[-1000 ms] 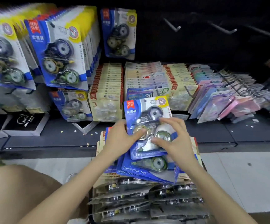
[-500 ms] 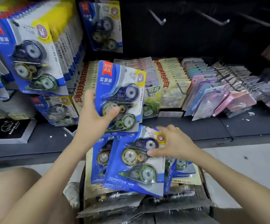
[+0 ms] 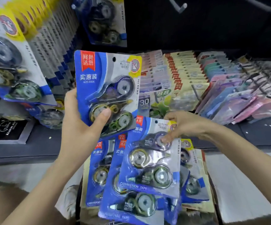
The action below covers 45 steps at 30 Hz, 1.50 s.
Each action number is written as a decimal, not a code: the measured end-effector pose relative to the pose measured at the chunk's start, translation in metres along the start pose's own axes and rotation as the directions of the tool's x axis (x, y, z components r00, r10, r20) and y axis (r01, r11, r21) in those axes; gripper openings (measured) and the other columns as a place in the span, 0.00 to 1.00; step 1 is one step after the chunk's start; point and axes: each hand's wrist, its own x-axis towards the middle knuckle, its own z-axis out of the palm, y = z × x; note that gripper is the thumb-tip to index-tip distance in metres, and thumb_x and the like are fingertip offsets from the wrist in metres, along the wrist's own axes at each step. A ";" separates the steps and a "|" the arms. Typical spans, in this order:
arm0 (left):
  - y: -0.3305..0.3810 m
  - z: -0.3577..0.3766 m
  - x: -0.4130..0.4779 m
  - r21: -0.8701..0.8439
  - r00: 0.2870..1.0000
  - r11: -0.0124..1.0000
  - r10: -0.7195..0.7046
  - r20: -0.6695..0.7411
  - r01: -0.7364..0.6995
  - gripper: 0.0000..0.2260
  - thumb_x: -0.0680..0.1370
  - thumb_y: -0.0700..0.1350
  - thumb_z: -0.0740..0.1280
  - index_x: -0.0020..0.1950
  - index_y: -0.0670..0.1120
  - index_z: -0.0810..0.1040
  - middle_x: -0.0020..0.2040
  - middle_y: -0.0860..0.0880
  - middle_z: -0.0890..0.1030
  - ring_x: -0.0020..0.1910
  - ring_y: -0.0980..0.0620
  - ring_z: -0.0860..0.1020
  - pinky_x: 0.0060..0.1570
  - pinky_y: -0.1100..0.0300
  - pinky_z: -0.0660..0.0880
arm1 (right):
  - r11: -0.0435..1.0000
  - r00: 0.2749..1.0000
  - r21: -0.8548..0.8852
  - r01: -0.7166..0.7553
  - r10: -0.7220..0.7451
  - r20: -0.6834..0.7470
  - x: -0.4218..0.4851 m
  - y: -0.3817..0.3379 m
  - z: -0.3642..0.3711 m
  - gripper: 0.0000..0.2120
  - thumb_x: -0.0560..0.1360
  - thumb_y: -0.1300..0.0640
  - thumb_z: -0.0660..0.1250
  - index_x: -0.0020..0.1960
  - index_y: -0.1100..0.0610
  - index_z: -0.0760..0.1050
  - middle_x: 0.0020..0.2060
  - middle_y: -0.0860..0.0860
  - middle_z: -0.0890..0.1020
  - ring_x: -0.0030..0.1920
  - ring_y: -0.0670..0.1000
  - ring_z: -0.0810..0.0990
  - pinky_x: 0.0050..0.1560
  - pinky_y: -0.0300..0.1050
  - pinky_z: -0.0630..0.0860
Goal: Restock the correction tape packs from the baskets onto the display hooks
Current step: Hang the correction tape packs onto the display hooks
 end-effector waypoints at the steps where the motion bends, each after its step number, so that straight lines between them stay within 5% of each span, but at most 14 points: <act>1: 0.000 -0.001 0.000 -0.005 1.000 1.000 -0.008 -0.015 0.008 0.22 0.75 0.41 0.69 0.60 0.61 0.65 0.58 0.65 0.74 0.57 0.67 0.75 0.56 0.72 0.70 | 1.000 1.000 0.015 0.008 -0.008 -0.004 0.000 -0.001 -0.005 0.25 0.56 0.50 0.85 0.45 0.53 0.76 0.43 0.44 0.80 0.45 0.44 0.77 0.40 0.38 0.69; 4: 0.000 -0.005 -0.001 -0.061 0.995 0.997 -0.054 -0.089 0.049 0.21 0.75 0.41 0.71 0.61 0.56 0.66 0.57 0.62 0.75 0.55 0.67 0.76 0.55 0.71 0.71 | 0.995 0.996 0.053 0.090 -0.090 0.000 -0.005 -0.006 -0.021 0.23 0.53 0.56 0.85 0.42 0.56 0.76 0.36 0.42 0.80 0.39 0.43 0.78 0.39 0.38 0.69; 7: 0.000 -0.007 -0.002 -0.147 0.977 0.986 -0.110 -0.183 0.084 0.22 0.75 0.36 0.72 0.60 0.54 0.67 0.53 0.63 0.78 0.53 0.67 0.77 0.54 0.69 0.73 | 0.990 0.991 0.037 0.136 -0.136 0.000 -0.011 -0.015 -0.034 0.23 0.56 0.62 0.83 0.43 0.62 0.75 0.41 0.50 0.81 0.39 0.46 0.79 0.40 0.41 0.72; 12: 0.002 -0.006 -0.009 -0.145 0.950 0.985 -0.133 -0.281 0.095 0.19 0.73 0.48 0.71 0.58 0.57 0.67 0.56 0.60 0.78 0.58 0.55 0.78 0.63 0.53 0.73 | 0.982 0.982 -0.018 0.189 -0.190 -0.023 -0.028 -0.030 -0.057 0.19 0.59 0.66 0.82 0.45 0.61 0.77 0.44 0.57 0.85 0.39 0.47 0.83 0.35 0.36 0.77; 17: 0.006 0.016 -0.019 -0.158 0.962 0.964 -0.235 -0.142 0.212 0.17 0.77 0.41 0.71 0.55 0.59 0.69 0.51 0.65 0.79 0.50 0.63 0.78 0.51 0.65 0.72 | 0.964 0.962 -0.004 0.266 -0.265 -0.070 -0.034 -0.042 -0.065 0.25 0.53 0.59 0.83 0.46 0.63 0.78 0.37 0.50 0.84 0.39 0.48 0.82 0.41 0.44 0.75; 21: 0.011 0.035 -0.028 -0.193 0.957 0.941 -0.288 -0.029 0.278 0.08 0.82 0.44 0.63 0.58 0.54 0.69 0.46 0.72 0.77 0.47 0.69 0.77 0.45 0.73 0.71 | 0.942 0.936 -0.097 0.320 -0.330 -0.121 -0.023 -0.067 -0.041 0.16 0.61 0.61 0.82 0.46 0.55 0.81 0.39 0.43 0.83 0.41 0.42 0.80 0.45 0.39 0.71; 25: 0.014 0.033 -0.033 -0.201 0.943 0.924 -0.333 -0.010 0.325 0.16 0.73 0.52 0.69 0.58 0.55 0.69 0.42 0.71 0.79 0.43 0.69 0.78 0.42 0.74 0.72 | 0.936 0.908 -0.106 0.337 -0.352 -0.225 -0.014 -0.081 -0.011 0.32 0.63 0.58 0.82 0.65 0.56 0.76 0.57 0.45 0.79 0.56 0.44 0.77 0.52 0.36 0.70; 29: 0.011 0.019 -0.037 -0.169 0.930 0.935 -0.337 -0.144 0.313 0.15 0.76 0.46 0.71 0.58 0.52 0.68 0.48 0.62 0.77 0.41 0.70 0.78 0.41 0.75 0.71 | 0.917 0.792 -0.284 0.280 -0.388 -0.472 -0.029 -0.062 0.023 0.40 0.65 0.45 0.80 0.72 0.50 0.66 0.53 0.44 0.71 0.53 0.46 0.72 0.50 0.45 0.71; 33: 0.006 0.003 -0.035 -0.107 0.920 0.953 -0.301 -0.251 0.283 0.17 0.77 0.46 0.71 0.60 0.49 0.67 0.52 0.58 0.78 0.44 0.66 0.78 0.42 0.74 0.72 | 0.871 0.978 -0.491 0.010 -0.111 -0.177 -0.038 -0.026 0.057 0.39 0.67 0.34 0.73 0.71 0.52 0.67 0.62 0.48 0.76 0.60 0.51 0.76 0.49 0.44 0.71; 37: 0.011 -0.006 -0.036 -0.055 0.912 0.961 -0.274 -0.304 0.271 0.18 0.77 0.48 0.71 0.60 0.51 0.66 0.49 0.63 0.77 0.43 0.69 0.77 0.44 0.71 0.71 | 0.818 0.996 -0.575 -0.020 -0.032 -0.080 -0.035 -0.006 0.077 0.38 0.67 0.35 0.73 0.70 0.51 0.67 0.62 0.51 0.72 0.62 0.54 0.74 0.52 0.46 0.70; 40: 0.013 -0.008 -0.039 -0.034 0.915 0.965 -0.259 -0.309 0.261 0.18 0.77 0.47 0.71 0.60 0.50 0.65 0.48 0.64 0.76 0.42 0.71 0.76 0.45 0.70 0.70 | 0.894 0.992 -0.446 -0.041 -0.015 -0.122 -0.031 -0.001 0.079 0.39 0.64 0.40 0.78 0.68 0.54 0.68 0.61 0.51 0.71 0.61 0.52 0.73 0.55 0.45 0.71; 42: 0.014 -0.010 -0.039 -0.038 0.920 0.968 -0.249 -0.302 0.250 0.18 0.77 0.46 0.71 0.60 0.50 0.65 0.49 0.65 0.76 0.43 0.71 0.76 0.44 0.74 0.70 | 0.983 0.986 -0.179 -0.039 0.010 -0.164 -0.029 0.001 0.078 0.31 0.63 0.49 0.82 0.58 0.56 0.72 0.53 0.52 0.77 0.50 0.50 0.77 0.48 0.45 0.74; 45: 0.020 -0.016 -0.040 -0.048 0.926 0.974 -0.226 -0.301 0.222 0.18 0.77 0.47 0.72 0.61 0.51 0.66 0.51 0.64 0.76 0.45 0.70 0.77 0.44 0.74 0.70 | 0.978 0.972 0.209 0.002 0.047 -0.229 -0.034 -0.002 0.071 0.23 0.62 0.64 0.82 0.49 0.58 0.71 0.42 0.55 0.79 0.40 0.52 0.78 0.41 0.48 0.75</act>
